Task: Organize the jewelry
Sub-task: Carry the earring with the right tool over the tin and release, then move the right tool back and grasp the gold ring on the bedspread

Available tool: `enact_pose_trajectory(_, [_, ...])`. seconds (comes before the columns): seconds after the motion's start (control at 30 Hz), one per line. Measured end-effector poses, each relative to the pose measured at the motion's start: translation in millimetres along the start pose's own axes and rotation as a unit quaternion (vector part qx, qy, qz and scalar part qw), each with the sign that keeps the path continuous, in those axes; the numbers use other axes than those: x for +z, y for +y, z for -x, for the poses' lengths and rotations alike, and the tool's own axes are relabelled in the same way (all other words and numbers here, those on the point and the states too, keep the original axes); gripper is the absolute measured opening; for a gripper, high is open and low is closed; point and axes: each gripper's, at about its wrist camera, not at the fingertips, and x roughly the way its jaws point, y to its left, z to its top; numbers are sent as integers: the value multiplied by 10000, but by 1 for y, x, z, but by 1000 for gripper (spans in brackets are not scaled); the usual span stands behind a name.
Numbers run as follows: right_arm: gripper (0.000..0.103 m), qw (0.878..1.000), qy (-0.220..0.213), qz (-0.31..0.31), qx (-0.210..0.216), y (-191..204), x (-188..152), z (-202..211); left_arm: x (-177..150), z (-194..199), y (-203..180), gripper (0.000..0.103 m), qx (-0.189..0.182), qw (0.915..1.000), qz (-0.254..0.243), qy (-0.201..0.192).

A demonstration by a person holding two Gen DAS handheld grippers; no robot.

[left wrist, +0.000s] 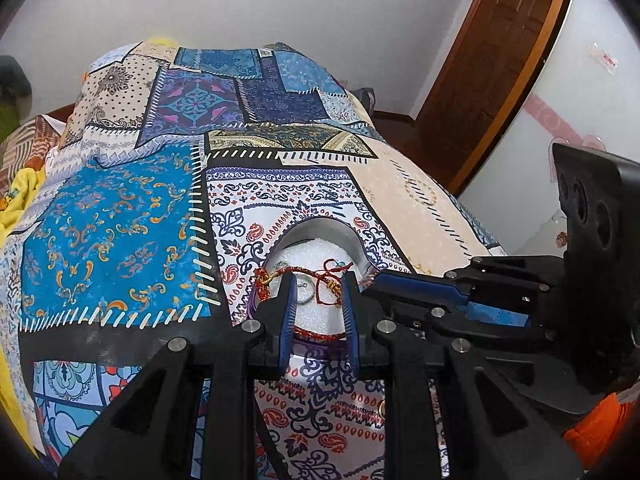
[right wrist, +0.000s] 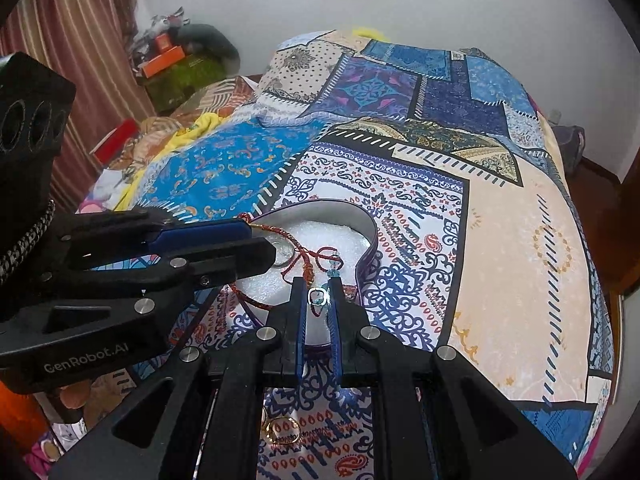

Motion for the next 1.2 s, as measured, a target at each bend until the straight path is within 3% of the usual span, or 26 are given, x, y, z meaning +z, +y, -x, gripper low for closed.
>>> enact_pose_trajectory(0.4, [12, 9998, 66, 111, -135, 5, 0, 0, 1, 16, 3, 21, 142, 9998, 57, -136])
enact_pose_trajectory(0.87, [14, 9989, -246, 228, -319, 17, 5, 36, -5, 57, -9, 21, 382, 9986, -51, -361])
enact_pose_trajectory(1.07, [36, 9980, -462, 217, -362, 20, 0, 59, -15, 76, -22, 26, 447, 9980, -97, -425])
enact_pose_trajectory(1.2, [36, 9970, -516, 297, -489, 24, -6, 70, -27, 80, -30, 28, 460, 9983, -120, -339])
